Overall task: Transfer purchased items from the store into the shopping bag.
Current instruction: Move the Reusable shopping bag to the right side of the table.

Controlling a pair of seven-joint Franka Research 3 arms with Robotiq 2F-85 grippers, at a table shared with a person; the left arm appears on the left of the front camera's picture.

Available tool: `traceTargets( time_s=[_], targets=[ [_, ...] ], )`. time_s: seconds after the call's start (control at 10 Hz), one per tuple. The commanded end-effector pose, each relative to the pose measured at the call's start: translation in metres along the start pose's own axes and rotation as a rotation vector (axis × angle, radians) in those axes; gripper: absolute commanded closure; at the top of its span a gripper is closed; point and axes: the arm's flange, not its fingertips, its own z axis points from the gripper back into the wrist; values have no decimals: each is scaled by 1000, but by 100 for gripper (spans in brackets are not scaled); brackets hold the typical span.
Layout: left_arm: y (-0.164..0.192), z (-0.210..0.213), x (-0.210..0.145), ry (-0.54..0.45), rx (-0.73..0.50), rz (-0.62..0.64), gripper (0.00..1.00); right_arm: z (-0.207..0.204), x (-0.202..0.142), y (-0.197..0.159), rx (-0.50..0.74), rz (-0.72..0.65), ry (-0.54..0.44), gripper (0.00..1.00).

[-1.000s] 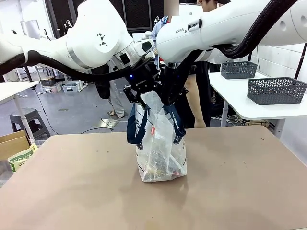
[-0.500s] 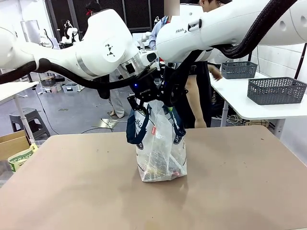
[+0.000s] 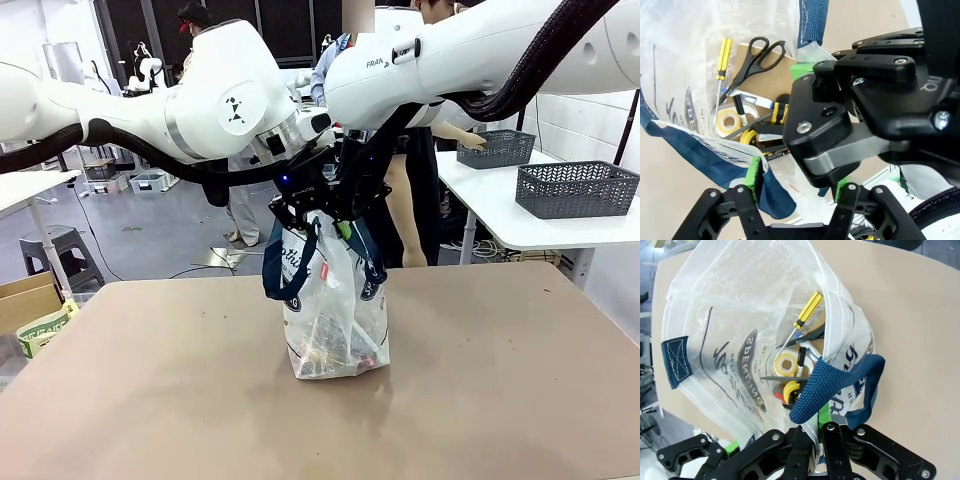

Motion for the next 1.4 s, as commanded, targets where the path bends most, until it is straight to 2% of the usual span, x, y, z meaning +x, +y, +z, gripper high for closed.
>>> traceTargets(
  time_s=[0.0,0.1,0.5,1.0,1.1,1.2,1.3],
  targets=[
    [2,1,-1,-23,-18,28,97,0,-1,-1,45,17,4,100],
    [4,1,-1,-23,-32,36,100,0,-1,-1,49,19,4,100],
    [7,6,-4,-36,-39,38,100,3,-7,-16,170,25,-12,100],
    [6,9,-6,-28,-20,1,100,2,-13,-30,209,17,-23,100],
    [2,3,2,-19,-29,27,100,2,-14,-33,233,28,-31,100],
    [2,3,2,-19,-29,27,100,2,-15,-35,277,48,-41,89],
    [2,3,2,-19,-29,27,100,5,-16,-38,293,52,-50,70]
  ],
)
